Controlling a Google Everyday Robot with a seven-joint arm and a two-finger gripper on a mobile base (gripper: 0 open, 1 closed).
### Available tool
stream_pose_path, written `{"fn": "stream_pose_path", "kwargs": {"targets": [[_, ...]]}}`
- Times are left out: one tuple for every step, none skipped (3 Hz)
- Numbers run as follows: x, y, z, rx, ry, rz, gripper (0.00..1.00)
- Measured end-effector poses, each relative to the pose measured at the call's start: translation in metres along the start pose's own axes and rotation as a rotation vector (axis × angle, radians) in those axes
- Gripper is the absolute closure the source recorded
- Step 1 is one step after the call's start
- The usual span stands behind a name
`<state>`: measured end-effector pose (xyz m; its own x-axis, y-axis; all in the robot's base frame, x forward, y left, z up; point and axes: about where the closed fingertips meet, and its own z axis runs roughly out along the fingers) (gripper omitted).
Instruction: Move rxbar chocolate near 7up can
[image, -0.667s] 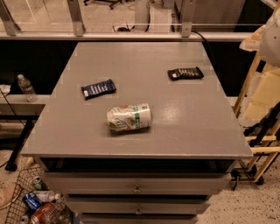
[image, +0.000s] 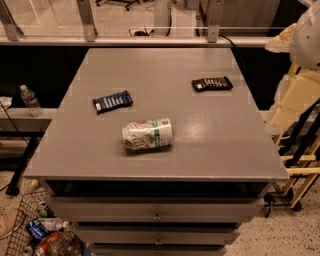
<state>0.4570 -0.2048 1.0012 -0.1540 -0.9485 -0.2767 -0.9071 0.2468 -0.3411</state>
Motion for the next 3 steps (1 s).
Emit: {"fn": "stream_pose_path", "kwargs": {"targets": [[-0.021, -0.034, 0.023, -0.016, -0.092, -0.051, 0.0], [-0.057, -0.079, 0.071, -0.072, -0.181, -0.111, 0.0], [-0.057, -0.079, 0.071, -0.072, -0.181, -0.111, 0.0]]}}
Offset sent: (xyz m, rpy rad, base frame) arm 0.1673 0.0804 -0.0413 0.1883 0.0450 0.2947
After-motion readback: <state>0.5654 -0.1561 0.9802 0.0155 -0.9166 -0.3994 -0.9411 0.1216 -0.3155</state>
